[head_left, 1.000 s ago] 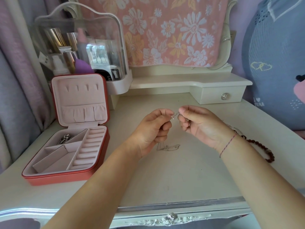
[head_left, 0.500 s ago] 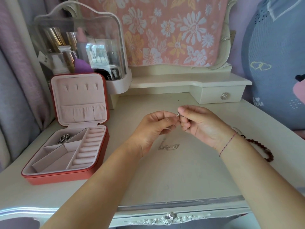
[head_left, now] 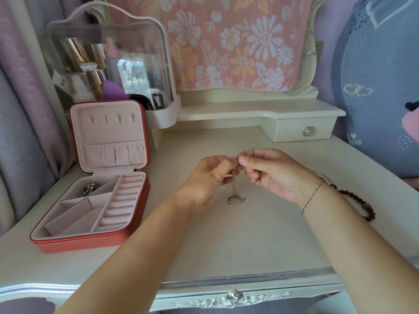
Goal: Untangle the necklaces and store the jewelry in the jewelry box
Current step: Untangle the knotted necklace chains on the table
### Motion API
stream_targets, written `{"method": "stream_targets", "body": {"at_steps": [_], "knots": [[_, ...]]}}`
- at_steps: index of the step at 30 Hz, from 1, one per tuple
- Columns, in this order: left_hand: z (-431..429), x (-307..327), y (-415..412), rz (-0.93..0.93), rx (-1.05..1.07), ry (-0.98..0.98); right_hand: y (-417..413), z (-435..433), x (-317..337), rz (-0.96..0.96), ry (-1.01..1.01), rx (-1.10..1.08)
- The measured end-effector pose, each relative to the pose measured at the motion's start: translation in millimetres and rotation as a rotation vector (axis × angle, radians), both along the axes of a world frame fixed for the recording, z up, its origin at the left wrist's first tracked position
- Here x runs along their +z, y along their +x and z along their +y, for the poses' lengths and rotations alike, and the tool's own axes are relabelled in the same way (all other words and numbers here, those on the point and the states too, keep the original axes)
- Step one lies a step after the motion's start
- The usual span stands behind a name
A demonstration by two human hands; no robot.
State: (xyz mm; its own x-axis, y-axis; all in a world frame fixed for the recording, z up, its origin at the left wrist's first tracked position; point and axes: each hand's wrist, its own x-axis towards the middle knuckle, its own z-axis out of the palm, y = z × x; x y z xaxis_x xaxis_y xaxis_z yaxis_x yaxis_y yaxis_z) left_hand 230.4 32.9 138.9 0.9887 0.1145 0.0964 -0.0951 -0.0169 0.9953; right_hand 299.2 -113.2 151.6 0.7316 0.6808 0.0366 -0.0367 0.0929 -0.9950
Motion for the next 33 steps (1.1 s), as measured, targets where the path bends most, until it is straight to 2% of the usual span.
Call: {"method": "stream_targets", "body": {"at_steps": [4, 13, 21, 26, 29, 33], "knots": [[0.2, 1.0, 0.0, 0.023, -0.002, 0.055, 0.8, -1.5, -0.6, -0.031, -0.032, -0.038], [0.5, 2.6, -0.2, 0.036, 0.054, 0.026, 4.2, -1.6, -3.2, -0.062, -0.07, -0.089], [3.2, 3.3, -0.5, -0.054, 0.229, 0.117, 3.0, 0.1, -4.9, -0.152, -0.12, -0.127], [3.2, 2.3, 1.2, 0.035, 0.17, 0.137, 2.4, 2.0, -2.1, -0.12, -0.124, -0.146], [-0.1, 3.8, 3.4, 0.065, 0.155, 0.057, 1.2, 4.6, -1.3, -0.05, -0.113, -0.151], [2.4, 3.7, 4.1, 0.109, -0.01, -0.265, -0.7, 6.3, -0.5, -0.015, -0.08, -0.068]]}}
